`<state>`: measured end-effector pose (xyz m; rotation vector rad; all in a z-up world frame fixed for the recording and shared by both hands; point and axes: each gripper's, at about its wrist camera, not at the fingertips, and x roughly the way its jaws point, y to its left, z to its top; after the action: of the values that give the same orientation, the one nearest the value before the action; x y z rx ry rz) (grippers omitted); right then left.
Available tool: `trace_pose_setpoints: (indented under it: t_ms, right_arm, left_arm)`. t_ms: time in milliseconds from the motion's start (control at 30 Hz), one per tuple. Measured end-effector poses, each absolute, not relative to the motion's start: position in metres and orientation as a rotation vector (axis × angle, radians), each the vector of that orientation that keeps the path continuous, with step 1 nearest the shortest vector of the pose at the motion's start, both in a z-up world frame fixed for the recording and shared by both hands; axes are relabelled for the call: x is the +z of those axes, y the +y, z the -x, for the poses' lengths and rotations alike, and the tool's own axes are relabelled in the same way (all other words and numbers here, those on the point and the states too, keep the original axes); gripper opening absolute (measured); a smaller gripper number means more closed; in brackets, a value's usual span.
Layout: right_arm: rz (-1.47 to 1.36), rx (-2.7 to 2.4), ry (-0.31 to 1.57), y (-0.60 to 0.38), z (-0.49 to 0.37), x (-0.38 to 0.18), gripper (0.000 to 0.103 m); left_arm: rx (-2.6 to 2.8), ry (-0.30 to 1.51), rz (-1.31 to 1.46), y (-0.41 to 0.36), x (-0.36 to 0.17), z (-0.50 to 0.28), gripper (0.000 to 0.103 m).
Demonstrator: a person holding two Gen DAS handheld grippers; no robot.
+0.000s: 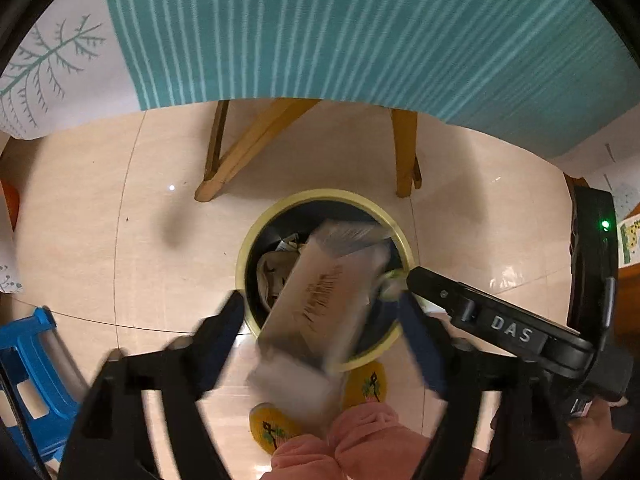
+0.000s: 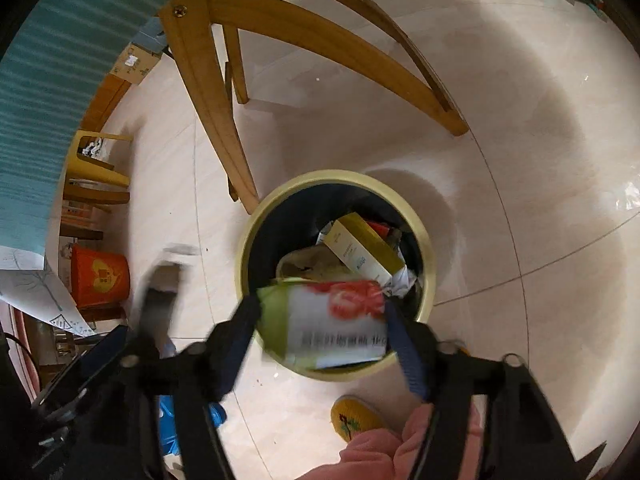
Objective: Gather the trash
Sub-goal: 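Open both grippers to drop the earplugs box and snack bag into the bin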
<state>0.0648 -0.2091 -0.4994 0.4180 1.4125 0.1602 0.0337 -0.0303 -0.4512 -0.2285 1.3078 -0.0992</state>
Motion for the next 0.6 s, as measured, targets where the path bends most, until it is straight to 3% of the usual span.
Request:
trace_pose_setpoints:
  t_ms: [300,600]
  right_arm:
    - [-0.411,0.179,1.373,-0.211,-0.064,-0.490,0.072]
    - [-0.328,0.206,1.300,-0.207,-0.053,-0.444,0.072]
  left_arm:
    - [-0.054,1.253,0.229,-0.020,-0.428,-0.031,0.088]
    - [-0.013,1.226,0.226,-0.012,-0.386,-0.021,0.088]
